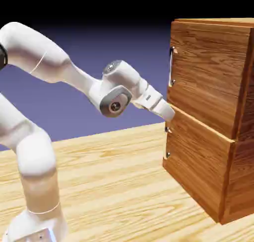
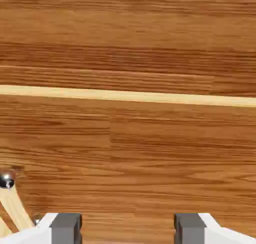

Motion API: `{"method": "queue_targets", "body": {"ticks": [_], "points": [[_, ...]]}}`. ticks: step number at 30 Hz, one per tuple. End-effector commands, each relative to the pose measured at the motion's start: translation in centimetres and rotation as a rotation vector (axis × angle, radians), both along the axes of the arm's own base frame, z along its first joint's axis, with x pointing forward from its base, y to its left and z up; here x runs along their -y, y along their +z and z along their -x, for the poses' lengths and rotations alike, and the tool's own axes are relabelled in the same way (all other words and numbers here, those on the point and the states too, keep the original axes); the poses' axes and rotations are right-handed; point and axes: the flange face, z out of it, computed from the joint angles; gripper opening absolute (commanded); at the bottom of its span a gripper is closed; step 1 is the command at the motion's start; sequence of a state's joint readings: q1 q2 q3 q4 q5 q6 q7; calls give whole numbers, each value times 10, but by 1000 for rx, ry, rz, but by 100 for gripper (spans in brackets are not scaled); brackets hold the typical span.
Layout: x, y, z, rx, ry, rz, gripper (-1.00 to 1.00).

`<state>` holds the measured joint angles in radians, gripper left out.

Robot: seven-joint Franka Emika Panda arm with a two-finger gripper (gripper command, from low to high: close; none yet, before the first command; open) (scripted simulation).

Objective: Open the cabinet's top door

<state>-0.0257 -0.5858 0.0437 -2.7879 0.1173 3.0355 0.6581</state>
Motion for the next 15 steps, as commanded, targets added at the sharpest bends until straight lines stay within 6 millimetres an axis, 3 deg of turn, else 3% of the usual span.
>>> {"method": "queue_targets", "body": {"ticks": [1,15], "points": [[2,6,0,14,-5,-3,0],[16,75,7,209,-56,-40,0]]}}
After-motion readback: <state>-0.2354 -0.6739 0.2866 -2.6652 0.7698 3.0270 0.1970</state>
